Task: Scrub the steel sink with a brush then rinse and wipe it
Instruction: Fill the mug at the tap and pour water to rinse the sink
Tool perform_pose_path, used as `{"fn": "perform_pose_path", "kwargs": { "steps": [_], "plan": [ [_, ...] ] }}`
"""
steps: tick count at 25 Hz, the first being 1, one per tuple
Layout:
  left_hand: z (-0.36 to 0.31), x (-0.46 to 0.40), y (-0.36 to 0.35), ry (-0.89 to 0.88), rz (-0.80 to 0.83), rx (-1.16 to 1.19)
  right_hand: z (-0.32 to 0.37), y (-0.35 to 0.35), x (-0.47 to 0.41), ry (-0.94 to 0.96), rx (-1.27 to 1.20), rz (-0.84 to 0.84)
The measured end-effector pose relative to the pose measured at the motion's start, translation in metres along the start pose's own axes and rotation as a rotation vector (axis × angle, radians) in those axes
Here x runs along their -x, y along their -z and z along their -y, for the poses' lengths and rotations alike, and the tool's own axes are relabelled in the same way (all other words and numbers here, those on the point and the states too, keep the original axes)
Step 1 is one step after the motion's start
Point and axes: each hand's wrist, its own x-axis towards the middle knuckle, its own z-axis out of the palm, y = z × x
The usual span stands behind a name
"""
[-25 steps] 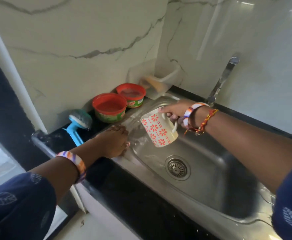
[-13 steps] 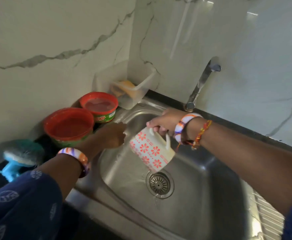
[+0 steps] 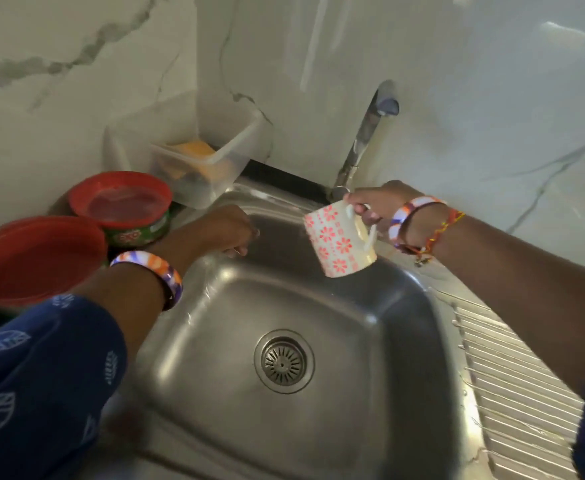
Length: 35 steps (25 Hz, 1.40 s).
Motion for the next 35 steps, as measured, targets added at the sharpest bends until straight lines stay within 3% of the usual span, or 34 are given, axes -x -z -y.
{"fn": "perform_pose_path", "kwargs": {
  "steps": [4, 11, 14, 19, 29, 32, 35],
  "plan": [
    [-0.022, -0.004, -0.039, 0.064, 0.054, 0.13, -0.028, 0.053, 0.006, 0.065, 0.457, -0.125],
    [-0.065, -0.012, -0.14, 0.11, 0.398, 0.146, -0.064, 0.114, 0.006, -0.002, 0.794, -0.181],
    [-0.091, -0.013, -0.182, 0.108, 0.461, 0.204, -0.07, 0.121, 0.003, 0.097, 0.947, -0.268],
    [-0.101, -0.035, -0.178, 0.096, 0.342, 0.244, -0.054, 0.097, -0.017, 0.396, 1.071, -0.43],
    [-0.067, -0.059, -0.026, 0.165, -0.03, 0.026, -0.046, 0.028, -0.028, 0.893, 1.174, -0.387],
    [-0.086, -0.065, -0.014, 0.045, -0.058, 0.022, -0.047, 0.034, -0.029, 0.744, 0.998, -0.369],
    [-0.119, -0.067, -0.033, -0.135, -0.009, -0.019, -0.059, 0.046, -0.041, 0.346, 0.572, -0.288]
  ]
}}
